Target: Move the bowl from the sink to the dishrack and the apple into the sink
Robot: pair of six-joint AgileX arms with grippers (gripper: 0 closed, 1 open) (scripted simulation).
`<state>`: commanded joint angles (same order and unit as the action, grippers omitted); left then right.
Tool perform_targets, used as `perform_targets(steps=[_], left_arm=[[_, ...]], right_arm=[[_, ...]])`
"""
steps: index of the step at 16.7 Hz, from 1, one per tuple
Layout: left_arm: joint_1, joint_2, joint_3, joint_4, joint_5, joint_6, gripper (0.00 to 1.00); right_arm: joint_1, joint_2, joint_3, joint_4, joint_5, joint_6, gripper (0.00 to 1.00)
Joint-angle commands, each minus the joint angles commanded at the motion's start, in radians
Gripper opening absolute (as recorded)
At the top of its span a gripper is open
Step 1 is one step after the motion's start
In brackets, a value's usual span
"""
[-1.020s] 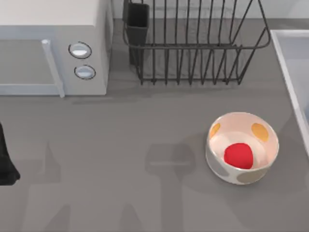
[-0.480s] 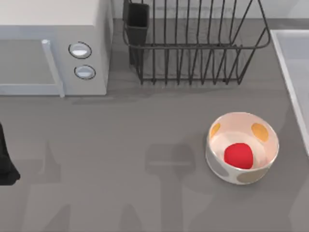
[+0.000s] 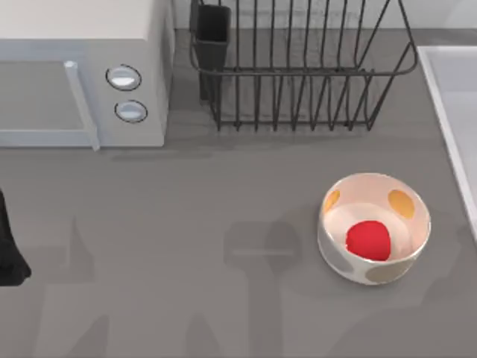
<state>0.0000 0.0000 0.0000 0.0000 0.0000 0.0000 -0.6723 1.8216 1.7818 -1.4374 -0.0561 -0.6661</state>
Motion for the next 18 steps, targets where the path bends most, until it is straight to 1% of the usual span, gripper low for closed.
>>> perform_targets(steps=[2, 5, 12, 15, 18], left_arm=[[0.000, 0.000, 0.000, 0.000, 0.000, 0.000, 1.00], [0.000, 0.000, 0.000, 0.000, 0.000, 0.000, 1.00], [0.000, 0.000, 0.000, 0.000, 0.000, 0.000, 1.00], [0.000, 0.000, 0.000, 0.000, 0.000, 0.000, 1.00], [0.000, 0.000, 0.000, 0.000, 0.000, 0.000, 1.00]], right_arm=[[-0.051, -0.138, -0.069, -0.072, -0.006, -0.049, 0.00], [-0.106, -0.265, -0.136, -0.145, -0.014, -0.102, 0.00], [-0.117, -0.295, -0.149, -0.163, -0.016, -0.115, 0.00], [-0.055, -0.290, -0.136, -0.104, 0.017, -0.073, 0.00], [0.101, -0.270, -0.111, 0.026, 0.096, 0.015, 0.00]])
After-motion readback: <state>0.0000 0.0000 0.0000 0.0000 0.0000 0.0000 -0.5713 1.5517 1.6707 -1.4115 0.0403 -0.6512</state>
